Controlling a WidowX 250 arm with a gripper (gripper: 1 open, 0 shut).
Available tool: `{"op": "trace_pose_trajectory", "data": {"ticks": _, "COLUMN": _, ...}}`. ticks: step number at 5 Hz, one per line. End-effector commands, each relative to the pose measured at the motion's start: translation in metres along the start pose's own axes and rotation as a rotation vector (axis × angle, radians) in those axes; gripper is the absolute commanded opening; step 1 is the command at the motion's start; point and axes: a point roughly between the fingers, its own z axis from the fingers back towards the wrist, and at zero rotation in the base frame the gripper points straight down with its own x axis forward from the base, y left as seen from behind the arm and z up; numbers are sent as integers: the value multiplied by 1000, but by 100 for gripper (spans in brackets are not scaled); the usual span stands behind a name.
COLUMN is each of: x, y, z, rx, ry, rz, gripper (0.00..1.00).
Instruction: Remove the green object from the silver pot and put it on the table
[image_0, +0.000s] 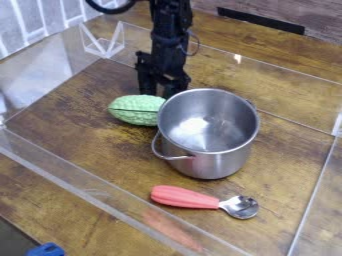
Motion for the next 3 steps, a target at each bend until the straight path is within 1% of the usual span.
{"op": "trace_pose_trajectory", "data": {"ticks": 1, "x": -2, "y": 7, "z": 38, "rx": 33, "ry": -95, "rz": -37, "gripper": 0}}
{"op": "trace_pose_trajectory", "data": {"ticks": 3, "x": -14, "y": -1, "z": 77, "rx": 61, "ry": -85, "rz": 55, "gripper": 0}}
